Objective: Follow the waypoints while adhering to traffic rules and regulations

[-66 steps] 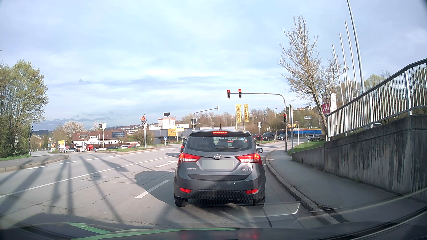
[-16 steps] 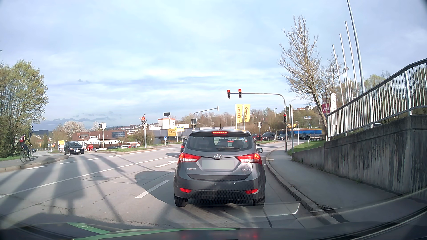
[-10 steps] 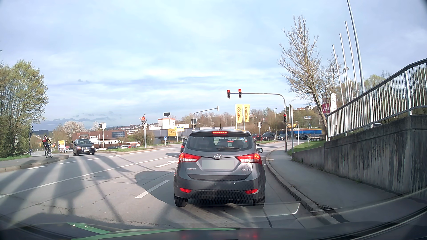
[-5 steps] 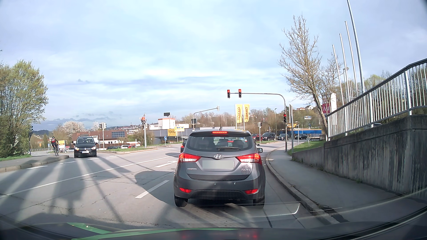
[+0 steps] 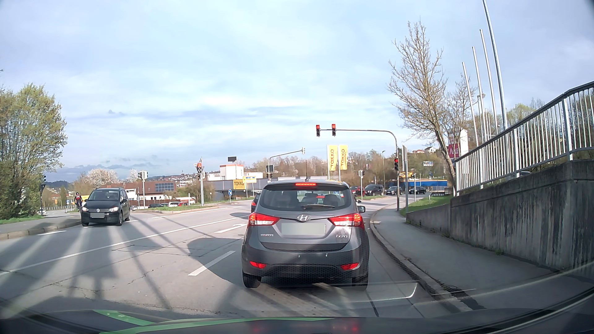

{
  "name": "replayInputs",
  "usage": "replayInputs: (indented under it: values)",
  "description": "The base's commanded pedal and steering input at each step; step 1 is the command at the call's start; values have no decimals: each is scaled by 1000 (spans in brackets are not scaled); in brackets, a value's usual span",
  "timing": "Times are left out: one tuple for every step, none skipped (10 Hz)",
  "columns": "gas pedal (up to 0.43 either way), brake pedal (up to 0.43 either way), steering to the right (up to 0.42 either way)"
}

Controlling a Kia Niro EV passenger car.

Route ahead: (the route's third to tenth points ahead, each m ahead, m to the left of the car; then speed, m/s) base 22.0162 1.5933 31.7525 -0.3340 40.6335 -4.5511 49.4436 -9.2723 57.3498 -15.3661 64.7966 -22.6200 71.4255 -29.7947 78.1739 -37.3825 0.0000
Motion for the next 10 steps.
replayInputs:
  values:
    - [0,494,33]
    - [0,494,33]
    - [0,494,33]
    - [0,494,33]
    - [0,494,33]
    - [0,494,33]
    - [0,494,33]
    - [0,494,34]
    - [0,494,33]
    - [0,494,34]
